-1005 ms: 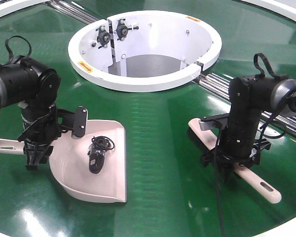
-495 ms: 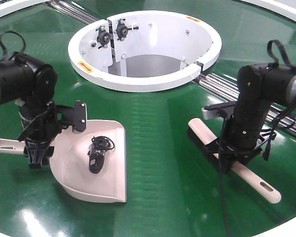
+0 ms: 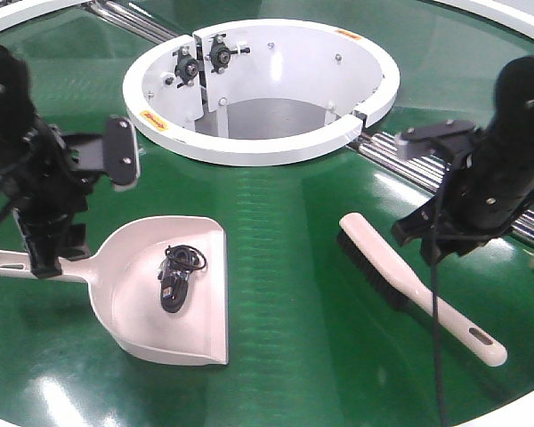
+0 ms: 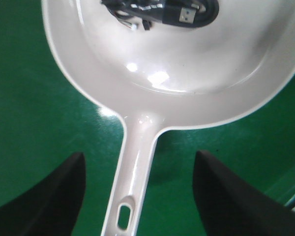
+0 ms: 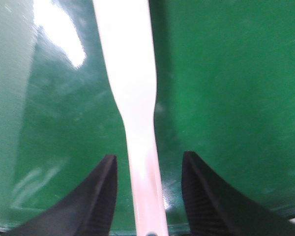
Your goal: Clean and inspect green conveyor with broom and dustpan
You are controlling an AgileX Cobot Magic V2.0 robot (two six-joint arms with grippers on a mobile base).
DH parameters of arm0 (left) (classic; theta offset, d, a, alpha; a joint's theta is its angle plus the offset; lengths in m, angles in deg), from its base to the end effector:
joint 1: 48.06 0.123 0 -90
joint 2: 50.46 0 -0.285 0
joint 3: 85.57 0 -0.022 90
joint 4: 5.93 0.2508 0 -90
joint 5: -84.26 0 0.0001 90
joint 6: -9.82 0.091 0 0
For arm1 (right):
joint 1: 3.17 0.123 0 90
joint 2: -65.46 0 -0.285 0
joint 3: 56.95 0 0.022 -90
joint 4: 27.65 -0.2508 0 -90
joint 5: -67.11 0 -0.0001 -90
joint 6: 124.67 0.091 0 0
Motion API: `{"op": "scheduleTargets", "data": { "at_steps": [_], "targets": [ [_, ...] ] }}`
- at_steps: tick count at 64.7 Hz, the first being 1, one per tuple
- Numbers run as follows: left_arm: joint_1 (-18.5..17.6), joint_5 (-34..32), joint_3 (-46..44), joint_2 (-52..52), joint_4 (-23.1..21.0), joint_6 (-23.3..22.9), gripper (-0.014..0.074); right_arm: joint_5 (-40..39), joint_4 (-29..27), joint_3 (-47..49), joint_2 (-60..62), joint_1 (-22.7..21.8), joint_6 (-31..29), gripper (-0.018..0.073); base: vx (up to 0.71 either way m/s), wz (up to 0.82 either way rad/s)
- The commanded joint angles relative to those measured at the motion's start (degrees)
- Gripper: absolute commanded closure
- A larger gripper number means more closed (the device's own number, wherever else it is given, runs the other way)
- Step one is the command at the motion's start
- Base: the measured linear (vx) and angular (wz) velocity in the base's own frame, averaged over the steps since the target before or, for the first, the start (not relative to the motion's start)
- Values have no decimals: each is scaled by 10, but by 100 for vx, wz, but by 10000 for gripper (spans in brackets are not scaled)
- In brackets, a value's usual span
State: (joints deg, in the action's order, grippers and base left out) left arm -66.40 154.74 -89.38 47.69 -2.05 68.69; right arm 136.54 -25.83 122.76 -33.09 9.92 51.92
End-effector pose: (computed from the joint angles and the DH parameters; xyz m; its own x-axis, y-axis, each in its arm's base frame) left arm 0.3017 -0.0939 0.3204 -0.1970 0.9774 -0.0772 0.9428 0.2105 0.2584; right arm 0.3045 0.0680 0.2990 -0.9357 -0.2900 -0.2009 -0.2873 0.9569 -0.0434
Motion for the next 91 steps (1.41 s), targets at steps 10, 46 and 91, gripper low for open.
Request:
{"op": "scheduleTargets", "data": {
  "at_steps": [10,46,91],
  "targets": [
    [-4,-6,-14,-100,-89,-8,146,-45,2,12,123,-4,-5,246,0,0],
    [-4,-94,26,-290,-147,-196,146,-328,9,-259,465,-3,-9,246,0,0],
    [-4,-681,643,-682,-197,-323,146,-573,-3,-594,834,-3,-9,246,0,0]
  ]
}}
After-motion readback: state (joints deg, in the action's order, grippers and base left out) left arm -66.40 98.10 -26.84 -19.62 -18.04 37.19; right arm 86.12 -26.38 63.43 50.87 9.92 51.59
